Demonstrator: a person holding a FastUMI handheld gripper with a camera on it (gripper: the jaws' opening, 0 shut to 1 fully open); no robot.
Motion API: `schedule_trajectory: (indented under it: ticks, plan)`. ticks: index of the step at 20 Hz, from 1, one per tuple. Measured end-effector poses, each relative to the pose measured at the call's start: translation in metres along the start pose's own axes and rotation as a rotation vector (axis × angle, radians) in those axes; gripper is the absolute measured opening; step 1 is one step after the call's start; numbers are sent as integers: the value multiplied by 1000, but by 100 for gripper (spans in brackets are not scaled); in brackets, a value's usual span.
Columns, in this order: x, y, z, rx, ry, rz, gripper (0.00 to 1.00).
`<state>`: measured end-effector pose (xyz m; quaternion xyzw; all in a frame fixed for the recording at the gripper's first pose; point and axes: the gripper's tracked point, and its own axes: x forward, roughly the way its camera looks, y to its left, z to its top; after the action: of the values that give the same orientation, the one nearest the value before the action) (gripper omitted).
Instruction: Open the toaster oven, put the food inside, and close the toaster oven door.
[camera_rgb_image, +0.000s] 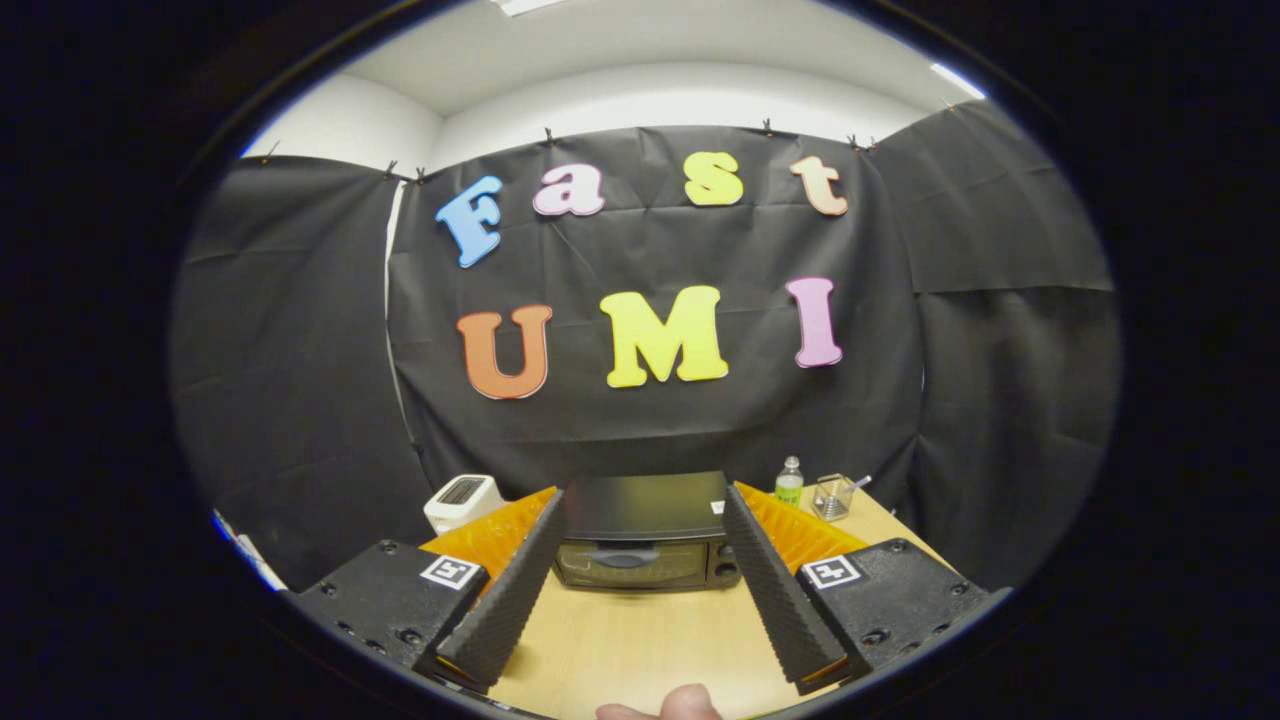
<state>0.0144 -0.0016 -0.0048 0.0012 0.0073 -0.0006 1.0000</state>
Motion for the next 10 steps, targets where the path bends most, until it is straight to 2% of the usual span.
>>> schedule_trajectory:
  ticks: [5,10]
  plan:
    - [35,-4,-14,-1,28,15,100]
    - [90,-2,-62,8,126,41,100]
